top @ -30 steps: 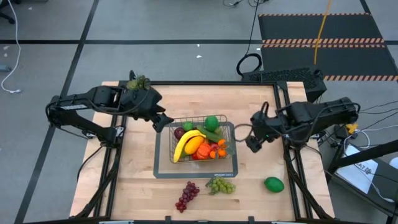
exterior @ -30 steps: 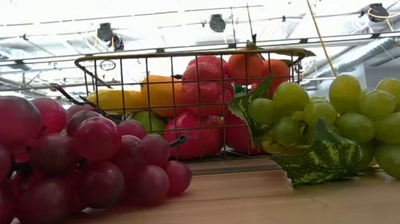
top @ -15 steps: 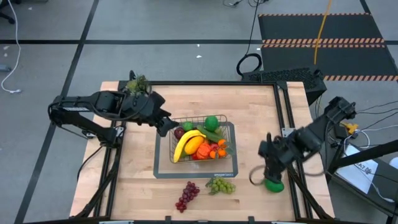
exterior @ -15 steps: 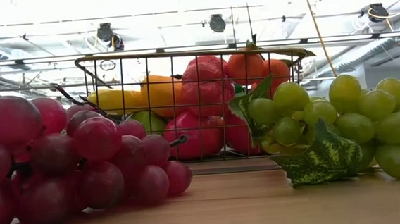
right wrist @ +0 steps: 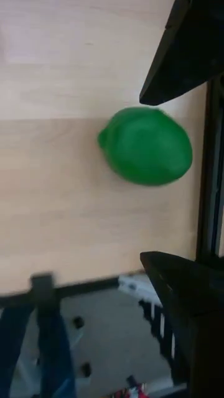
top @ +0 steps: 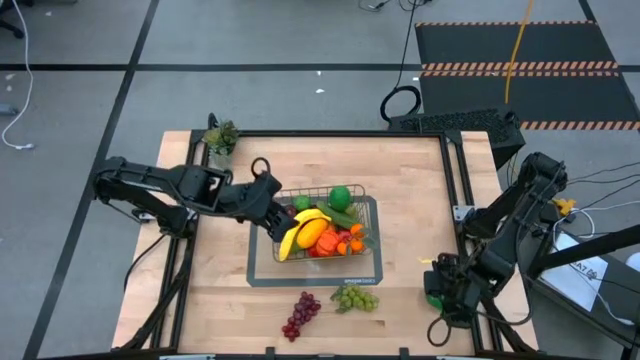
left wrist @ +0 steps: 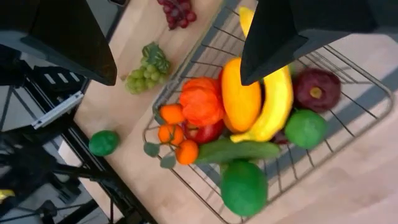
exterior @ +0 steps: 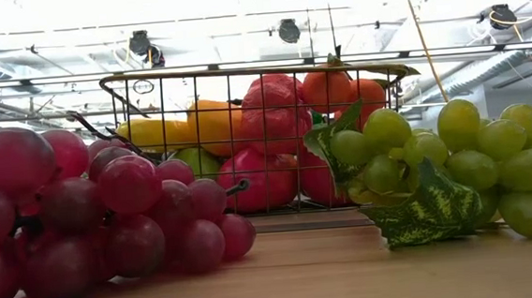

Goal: Build produce basket
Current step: Put the lime into the gold wire basket

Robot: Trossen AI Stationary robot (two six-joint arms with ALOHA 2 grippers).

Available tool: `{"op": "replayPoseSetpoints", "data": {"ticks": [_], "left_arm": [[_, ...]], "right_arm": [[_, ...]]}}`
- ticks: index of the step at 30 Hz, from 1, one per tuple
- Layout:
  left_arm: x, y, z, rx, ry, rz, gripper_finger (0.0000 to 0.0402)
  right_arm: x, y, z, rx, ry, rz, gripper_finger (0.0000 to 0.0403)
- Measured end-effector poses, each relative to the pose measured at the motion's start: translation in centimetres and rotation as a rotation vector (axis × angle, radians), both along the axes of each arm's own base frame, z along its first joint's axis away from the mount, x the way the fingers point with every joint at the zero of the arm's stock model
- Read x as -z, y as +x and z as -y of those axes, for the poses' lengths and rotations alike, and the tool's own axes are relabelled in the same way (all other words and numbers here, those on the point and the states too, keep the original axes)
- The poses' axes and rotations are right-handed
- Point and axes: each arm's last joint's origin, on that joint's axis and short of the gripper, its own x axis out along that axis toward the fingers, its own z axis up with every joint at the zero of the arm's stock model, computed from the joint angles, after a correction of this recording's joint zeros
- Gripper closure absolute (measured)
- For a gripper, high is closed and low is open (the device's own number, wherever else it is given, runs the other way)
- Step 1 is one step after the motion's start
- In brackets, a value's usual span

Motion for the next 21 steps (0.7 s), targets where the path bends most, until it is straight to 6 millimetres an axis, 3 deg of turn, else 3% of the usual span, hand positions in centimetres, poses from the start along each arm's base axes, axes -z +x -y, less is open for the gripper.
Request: {"op": "replayPoseSetpoints", "data": {"ticks": [9, 17, 21], "left_arm": [[0.1, 0.1, 0.6, 0.01, -0.012, 0.002, 0.0062], [0.1, 0.1, 0.6, 0.012, -0.01, 0.002, 0.0062], [0.1, 0.1, 0.6, 0.014, -0.007, 0.001, 0.0062]], "right_arm": [[3.1, -2.4, 0.8, 0.052, -0.055, -0.104, 0.0003], [6.0, -2.7, 0.5, 0.103, 0.047, -0.089, 0.0003], [7.5, -3.2, 1.2, 0.149, 0.015, -0.125, 0.0003]]}}
